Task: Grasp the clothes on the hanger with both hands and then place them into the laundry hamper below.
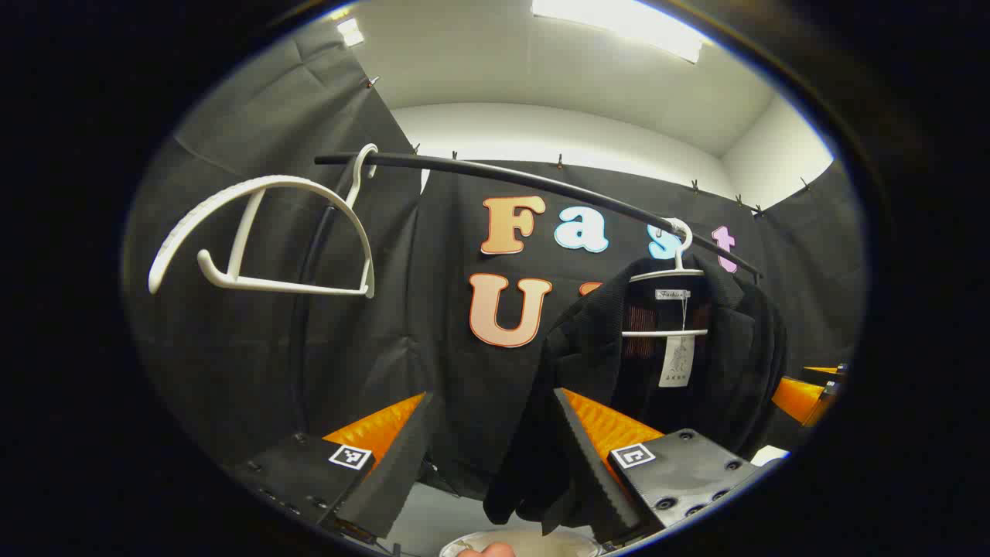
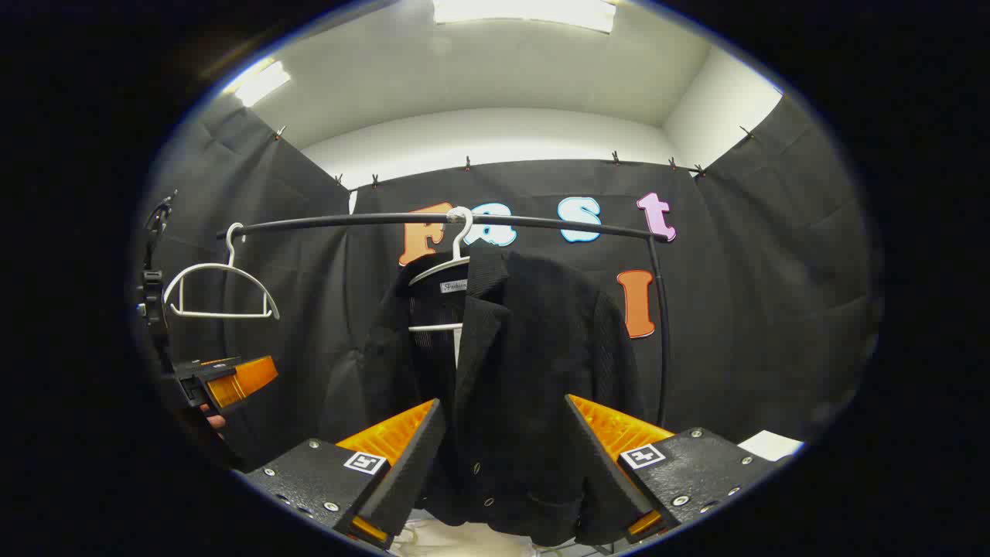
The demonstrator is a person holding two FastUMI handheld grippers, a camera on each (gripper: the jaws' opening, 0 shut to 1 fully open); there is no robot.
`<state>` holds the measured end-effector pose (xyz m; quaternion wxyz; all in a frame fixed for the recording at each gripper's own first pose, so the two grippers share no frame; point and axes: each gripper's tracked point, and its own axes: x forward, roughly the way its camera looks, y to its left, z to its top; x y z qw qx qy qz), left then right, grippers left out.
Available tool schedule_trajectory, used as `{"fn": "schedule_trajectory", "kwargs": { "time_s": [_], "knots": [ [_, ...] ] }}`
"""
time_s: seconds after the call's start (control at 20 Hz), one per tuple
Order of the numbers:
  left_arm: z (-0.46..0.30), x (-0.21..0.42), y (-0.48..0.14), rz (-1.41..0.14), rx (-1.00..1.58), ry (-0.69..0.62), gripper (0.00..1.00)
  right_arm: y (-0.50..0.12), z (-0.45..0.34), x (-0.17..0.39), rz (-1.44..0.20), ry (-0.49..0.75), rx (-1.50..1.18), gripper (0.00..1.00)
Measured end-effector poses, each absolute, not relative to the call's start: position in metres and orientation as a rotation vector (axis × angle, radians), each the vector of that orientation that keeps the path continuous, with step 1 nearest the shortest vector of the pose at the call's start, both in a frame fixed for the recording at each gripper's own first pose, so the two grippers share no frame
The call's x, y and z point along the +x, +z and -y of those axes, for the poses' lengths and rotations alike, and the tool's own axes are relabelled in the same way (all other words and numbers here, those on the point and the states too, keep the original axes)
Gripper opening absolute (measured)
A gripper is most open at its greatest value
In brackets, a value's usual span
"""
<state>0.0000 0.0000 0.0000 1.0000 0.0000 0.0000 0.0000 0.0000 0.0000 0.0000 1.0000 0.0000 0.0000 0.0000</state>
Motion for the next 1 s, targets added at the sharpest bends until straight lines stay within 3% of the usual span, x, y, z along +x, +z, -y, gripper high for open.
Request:
{"fn": "schedule_trajectory", "kwargs": {
  "time_s": [0.3, 0.4, 0.95, 1.0],
  "knots": [
    [-0.003, 0.004, -0.001, 0.001, -0.002, 0.005, 0.93, 0.002, -0.001, 0.001, 0.004, 0.002, 0.004, 0.94],
    [-0.003, 0.004, -0.002, -0.001, -0.004, 0.001, 0.96, -0.001, 0.0, 0.001, -0.001, 0.001, 0.006, 0.94],
    [-0.005, 0.004, -0.002, -0.005, 0.002, -0.001, 0.93, -0.008, 0.006, -0.003, -0.017, -0.009, 0.026, 0.94],
    [-0.004, 0.005, -0.002, -0.006, -0.003, -0.002, 0.96, -0.007, 0.007, -0.004, -0.016, -0.009, 0.024, 0.94]
  ]
}}
